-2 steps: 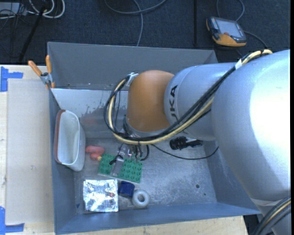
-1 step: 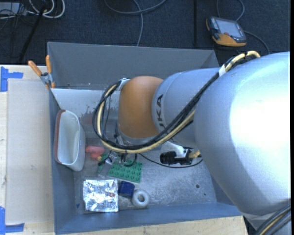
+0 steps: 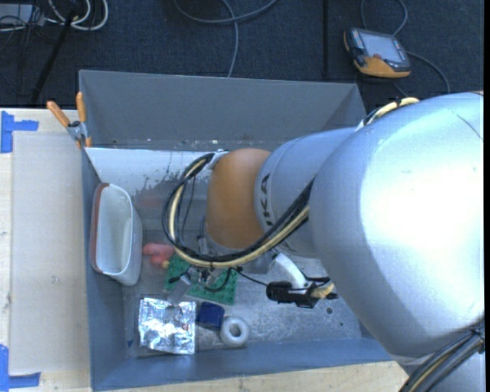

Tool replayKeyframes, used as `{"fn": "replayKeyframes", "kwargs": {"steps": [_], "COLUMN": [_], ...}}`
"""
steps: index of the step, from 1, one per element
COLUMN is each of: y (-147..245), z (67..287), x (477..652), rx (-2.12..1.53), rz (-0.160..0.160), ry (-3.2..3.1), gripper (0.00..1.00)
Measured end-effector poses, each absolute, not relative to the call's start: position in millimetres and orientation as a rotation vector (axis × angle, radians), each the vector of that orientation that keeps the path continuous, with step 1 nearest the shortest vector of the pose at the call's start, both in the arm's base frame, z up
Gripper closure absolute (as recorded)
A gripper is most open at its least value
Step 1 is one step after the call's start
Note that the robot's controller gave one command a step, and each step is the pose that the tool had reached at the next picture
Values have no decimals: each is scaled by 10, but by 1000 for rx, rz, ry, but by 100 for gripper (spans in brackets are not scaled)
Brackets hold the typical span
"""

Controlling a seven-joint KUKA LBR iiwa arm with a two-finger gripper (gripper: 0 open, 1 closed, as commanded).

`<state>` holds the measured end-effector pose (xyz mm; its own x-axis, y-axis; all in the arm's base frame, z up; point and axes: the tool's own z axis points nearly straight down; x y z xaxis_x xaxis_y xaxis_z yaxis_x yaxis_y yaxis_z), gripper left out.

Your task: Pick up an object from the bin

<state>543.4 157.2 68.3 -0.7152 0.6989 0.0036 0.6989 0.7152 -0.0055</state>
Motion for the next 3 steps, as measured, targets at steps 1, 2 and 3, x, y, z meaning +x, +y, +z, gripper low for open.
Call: {"fn": "replayKeyframes", "kwargs": {"steps": [1,2,3], "y": [1233,1241,1240], "z": [690,696,1686], "x": [5364,5370,5385], "rx": [-1271,-1273,-1273], "rz": [6,3,-5], "ry": [-2868,-2869,-2877], "gripper": [0,100,100]}}
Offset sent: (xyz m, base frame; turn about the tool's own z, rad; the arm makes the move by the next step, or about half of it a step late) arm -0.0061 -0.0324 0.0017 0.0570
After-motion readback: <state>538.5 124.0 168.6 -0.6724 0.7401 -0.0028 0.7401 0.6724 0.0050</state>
